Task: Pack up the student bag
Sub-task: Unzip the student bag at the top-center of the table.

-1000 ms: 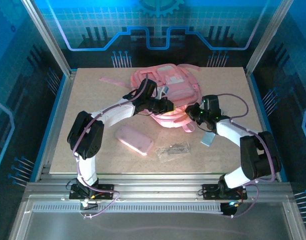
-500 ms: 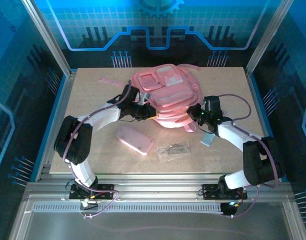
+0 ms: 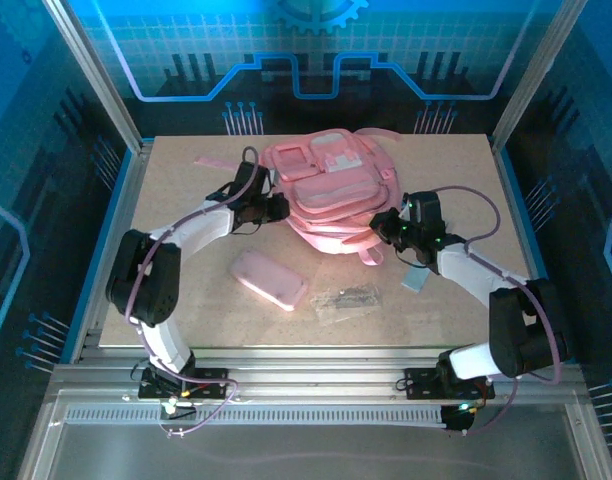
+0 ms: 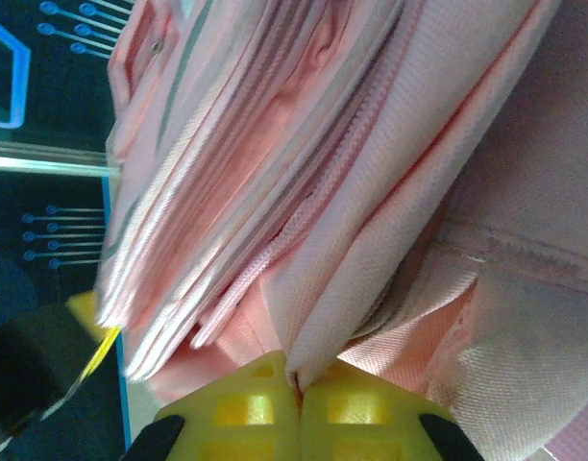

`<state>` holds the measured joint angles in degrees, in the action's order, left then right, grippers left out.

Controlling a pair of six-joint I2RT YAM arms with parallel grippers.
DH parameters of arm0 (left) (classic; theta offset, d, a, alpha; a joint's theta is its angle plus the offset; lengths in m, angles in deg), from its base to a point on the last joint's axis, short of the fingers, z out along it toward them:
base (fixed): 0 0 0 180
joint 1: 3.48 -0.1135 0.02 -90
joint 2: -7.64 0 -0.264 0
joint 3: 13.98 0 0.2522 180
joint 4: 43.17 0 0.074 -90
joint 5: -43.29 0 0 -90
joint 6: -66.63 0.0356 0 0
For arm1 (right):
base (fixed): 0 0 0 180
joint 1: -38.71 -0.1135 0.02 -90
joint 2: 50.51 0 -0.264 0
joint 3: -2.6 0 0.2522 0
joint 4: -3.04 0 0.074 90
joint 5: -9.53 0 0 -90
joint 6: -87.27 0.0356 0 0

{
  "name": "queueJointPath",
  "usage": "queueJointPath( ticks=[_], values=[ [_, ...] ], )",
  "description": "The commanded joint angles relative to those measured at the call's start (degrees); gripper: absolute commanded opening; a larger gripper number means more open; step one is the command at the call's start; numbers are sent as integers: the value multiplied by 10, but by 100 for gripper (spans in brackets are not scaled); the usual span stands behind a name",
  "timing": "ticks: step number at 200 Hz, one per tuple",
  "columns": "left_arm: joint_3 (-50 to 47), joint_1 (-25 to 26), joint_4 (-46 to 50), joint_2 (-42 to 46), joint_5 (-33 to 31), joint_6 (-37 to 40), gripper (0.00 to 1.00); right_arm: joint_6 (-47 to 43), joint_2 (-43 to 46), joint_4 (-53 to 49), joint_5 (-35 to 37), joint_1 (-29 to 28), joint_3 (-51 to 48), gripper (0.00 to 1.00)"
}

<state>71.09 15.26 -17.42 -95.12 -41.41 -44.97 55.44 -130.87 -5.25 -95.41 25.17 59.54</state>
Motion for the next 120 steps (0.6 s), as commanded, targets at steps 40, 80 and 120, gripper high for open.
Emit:
queueJointPath(
  ticks=[40,80,120],
  values=[
    [71,-66,16,-47,-177,26,10,-48,1,-13,-1,-4,47,0],
    [17,-66,10,12,-86,-15,41,-67,-33,-17,-32,-39,91,4],
    [-21,-67,40,84,-60,-39,85,-125,-15,-110,-56,-78,125,87]
  ],
)
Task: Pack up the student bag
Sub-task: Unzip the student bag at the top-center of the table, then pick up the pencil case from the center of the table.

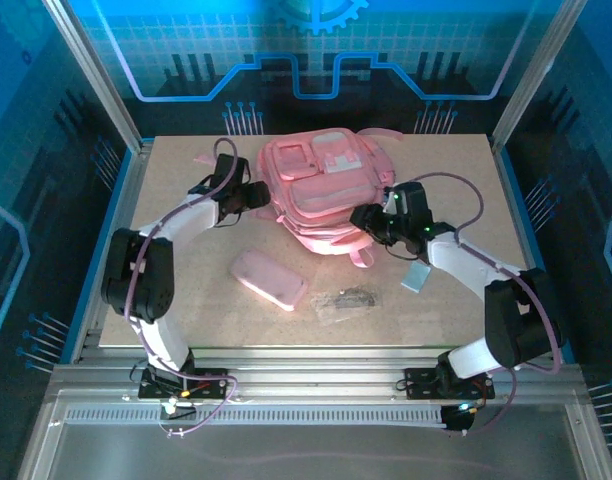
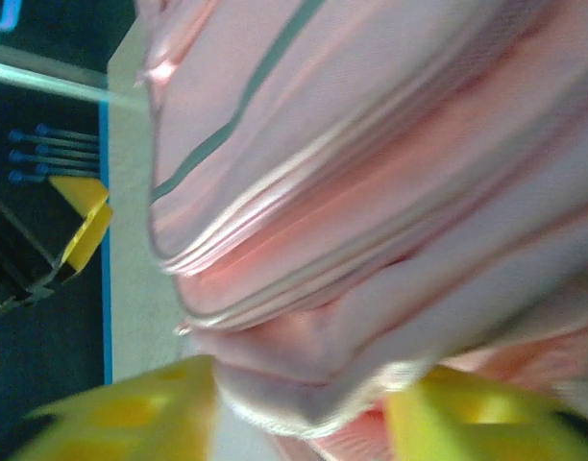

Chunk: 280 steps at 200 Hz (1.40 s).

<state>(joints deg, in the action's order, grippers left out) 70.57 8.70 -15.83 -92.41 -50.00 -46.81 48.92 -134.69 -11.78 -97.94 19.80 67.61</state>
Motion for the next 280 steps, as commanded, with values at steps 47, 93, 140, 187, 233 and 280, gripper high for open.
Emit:
queueJointPath(
  ticks=[47,93,140,187,233,280],
  values=[
    [-57,-21,28,116,56,-51,99,-216,26,-251,21,-122,127,100],
    [-152,-84,-52,171,108,-121,99,-308,-77,-332,120,-251,228,100],
    [-239,-151,-89,225,139,-159,99,-393,-225,-385,212,-349,369,100],
    [-301,-213,-99,274,170,-164,99,-444,-368,-437,303,-401,485,100],
    [-314,-221,-113,293,174,-161,99,-459,-426,-424,316,-404,505,100],
    [-313,-222,-110,296,177,-156,99,-451,-445,-405,298,-406,492,99]
  ],
)
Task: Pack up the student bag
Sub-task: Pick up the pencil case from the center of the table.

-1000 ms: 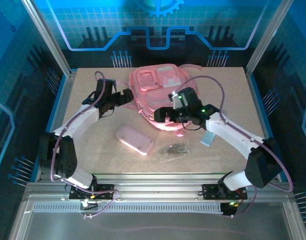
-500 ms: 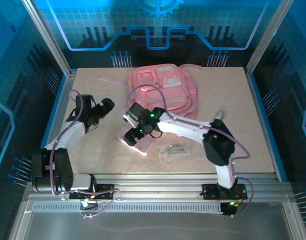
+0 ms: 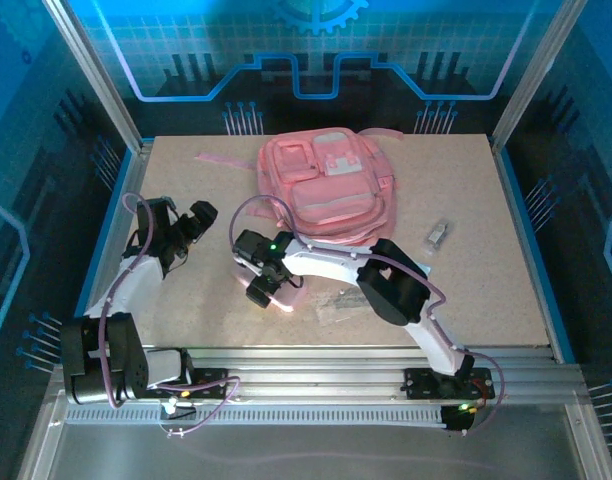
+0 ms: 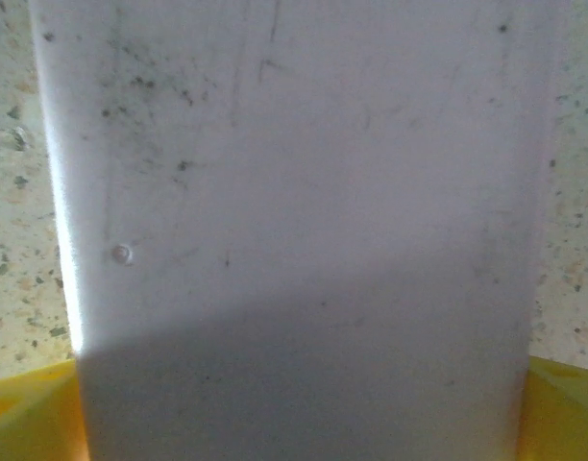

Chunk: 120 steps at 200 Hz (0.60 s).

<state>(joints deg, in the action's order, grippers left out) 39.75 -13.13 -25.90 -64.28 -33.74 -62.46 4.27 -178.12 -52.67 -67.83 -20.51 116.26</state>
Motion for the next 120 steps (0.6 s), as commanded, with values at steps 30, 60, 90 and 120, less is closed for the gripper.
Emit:
queueJointPath(
  ticks=[30,60,90,120],
  values=[
    [-4,-3,-13,18,23,4,99,-5,6,18,-17,-2,-3,83],
    [2,2,-17,25,41,14,98,5,40,13,-42,5,-1,78],
    [52,73,27,20,-10,81,98,58,113,0,-95,34,-13,79],
    [100,151,53,4,-67,123,97,129,210,17,-136,89,-78,78]
  ],
)
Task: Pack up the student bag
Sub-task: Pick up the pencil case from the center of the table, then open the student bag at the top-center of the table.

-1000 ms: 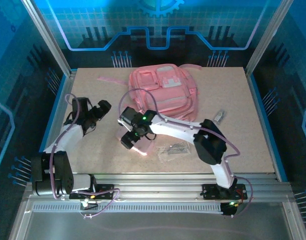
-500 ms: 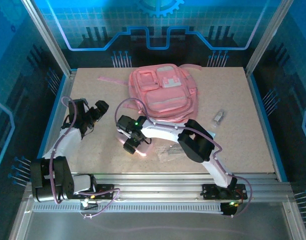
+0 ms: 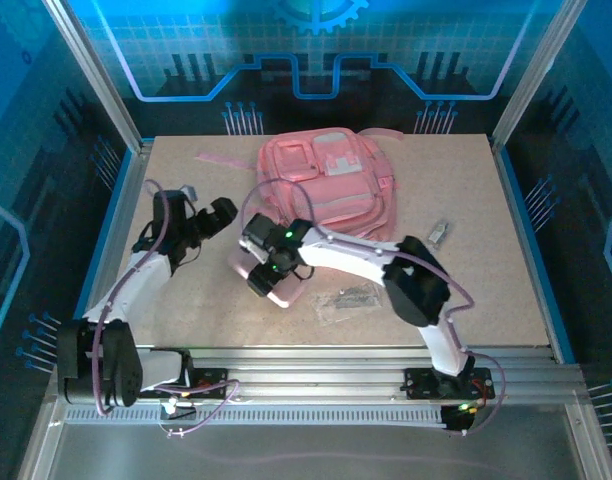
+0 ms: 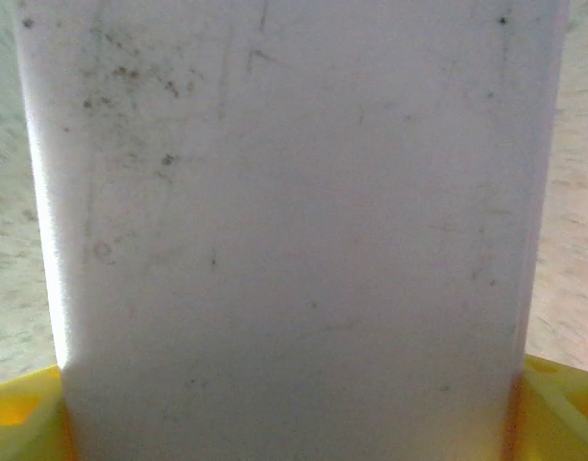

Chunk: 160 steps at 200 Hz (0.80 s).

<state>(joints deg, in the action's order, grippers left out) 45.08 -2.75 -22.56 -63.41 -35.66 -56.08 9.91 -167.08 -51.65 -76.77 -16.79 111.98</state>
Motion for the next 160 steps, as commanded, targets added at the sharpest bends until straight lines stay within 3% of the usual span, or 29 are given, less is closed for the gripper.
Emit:
queueJointPath(
  ticks=[1,47,113,160],
  values=[
    [48,49,19,-5,-48,60,97,76,103,8,-48,54,-38,78],
    [133,151,17,-75,-62,125,93,164,246,67,-99,192,-192,77],
    [359,298,148,-277,-89,287,93,186,397,95,-125,415,-353,78],
    [484,345,228,-416,-133,356,86,184,465,108,-176,538,-432,79]
  ],
)
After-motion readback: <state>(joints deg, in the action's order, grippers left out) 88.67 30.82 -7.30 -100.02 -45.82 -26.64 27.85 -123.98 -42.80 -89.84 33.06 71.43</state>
